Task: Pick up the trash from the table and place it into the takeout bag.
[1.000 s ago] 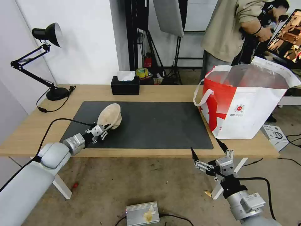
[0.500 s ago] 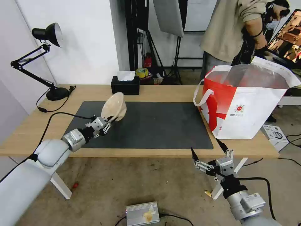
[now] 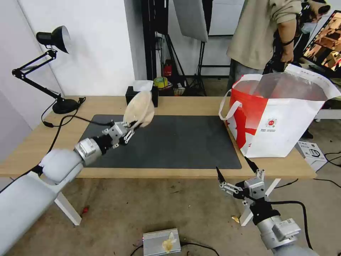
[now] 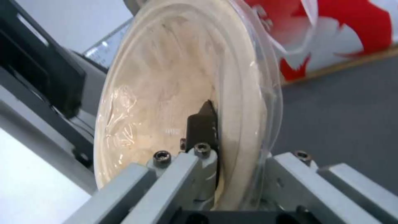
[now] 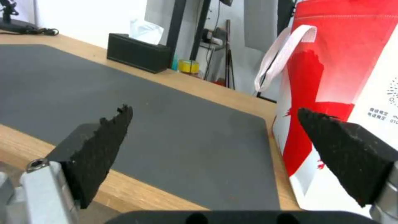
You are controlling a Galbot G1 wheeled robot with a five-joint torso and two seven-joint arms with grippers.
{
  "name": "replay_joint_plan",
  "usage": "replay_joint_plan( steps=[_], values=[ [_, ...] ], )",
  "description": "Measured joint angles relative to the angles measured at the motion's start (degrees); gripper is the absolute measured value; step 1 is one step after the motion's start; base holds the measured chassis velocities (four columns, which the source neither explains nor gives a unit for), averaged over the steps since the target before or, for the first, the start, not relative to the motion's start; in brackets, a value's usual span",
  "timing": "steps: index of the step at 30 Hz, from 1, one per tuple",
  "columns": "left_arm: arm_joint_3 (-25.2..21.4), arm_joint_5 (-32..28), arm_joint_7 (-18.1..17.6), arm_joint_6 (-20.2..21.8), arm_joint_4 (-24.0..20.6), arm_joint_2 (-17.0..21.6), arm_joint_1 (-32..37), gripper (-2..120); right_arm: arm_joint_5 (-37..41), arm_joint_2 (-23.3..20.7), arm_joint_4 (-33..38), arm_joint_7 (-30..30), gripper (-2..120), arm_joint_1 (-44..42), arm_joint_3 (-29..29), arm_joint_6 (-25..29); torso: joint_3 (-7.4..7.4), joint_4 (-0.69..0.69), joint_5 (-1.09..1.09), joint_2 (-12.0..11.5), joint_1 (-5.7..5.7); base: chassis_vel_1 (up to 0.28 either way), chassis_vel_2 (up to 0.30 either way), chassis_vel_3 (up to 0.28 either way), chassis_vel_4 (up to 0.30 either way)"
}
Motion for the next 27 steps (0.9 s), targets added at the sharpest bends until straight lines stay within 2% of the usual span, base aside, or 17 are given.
replay_joint_plan(
  steps=[3,4,7,8,12,17,21,22,25,27],
  values=[
    [4.12,-1.08,-1.06,-0.14,0.48,0.31,-5.19,2,0.00,0.00,0.00,0.00,100,0.00,0.01,0.00,0.00,0.00,0.01,0.00,0.00,0.000,0.000,0.000,0.000],
    [4.12,-1.08,-1.06,-0.14,0.48,0.31,-5.19,2,0.00,0.00,0.00,0.00,100,0.00,0.01,0.00,0.00,0.00,0.01,0.00,0.00,0.000,0.000,0.000,0.000],
    [10.47,-1.87,-2.74,-0.41,1.79,-0.03,-12.31,2,0.00,0.00,0.00,0.00,100,0.00,0.00,0.00,0.00,0.00,-0.01,-0.01,0.00,0.000,0.000,0.000,0.000],
    [10.47,-1.87,-2.74,-0.41,1.79,-0.03,-12.31,2,0.00,0.00,0.00,0.00,100,0.00,0.00,0.00,0.00,0.00,-0.01,-0.01,0.00,0.000,0.000,0.000,0.000],
    [18.00,-2.08,-3.62,-0.42,3.95,-1.45,-22.06,2,0.00,0.00,0.00,0.00,100,0.00,0.00,0.00,0.00,-0.01,0.00,0.00,0.01,0.000,0.000,0.000,0.000],
    [22.51,-2.55,-3.75,-0.25,5.43,-2.43,-27.41,2,0.00,0.00,0.00,0.00,100,0.00,0.00,0.00,0.00,0.00,0.00,0.00,0.01,0.000,0.000,0.000,0.000],
    [29.28,-3.25,-3.99,0.08,7.53,-4.48,-34.34,2,0.00,0.00,0.00,0.00,100,0.01,0.00,0.00,0.00,0.00,0.00,0.00,0.01,0.000,0.000,0.000,0.000],
    [29.28,-3.25,-3.99,0.08,7.53,-4.48,-34.34,2,0.00,0.00,0.00,0.00,100,0.01,0.00,0.00,0.00,0.00,0.00,0.00,0.01,0.000,0.000,0.000,0.000],
    [34.43,-3.56,-4.59,0.76,9.40,-7.02,-40.09,2,0.00,0.00,0.00,0.00,100,0.00,0.00,0.00,0.01,0.01,-0.01,0.00,0.00,0.000,0.000,0.000,0.000],
    [36.29,-3.81,-4.75,0.84,10.42,-8.16,-42.50,2,0.00,0.00,0.00,0.00,100,0.01,0.00,0.00,0.00,-0.01,0.00,0.00,0.01,0.000,0.000,0.000,0.000]
  ],
)
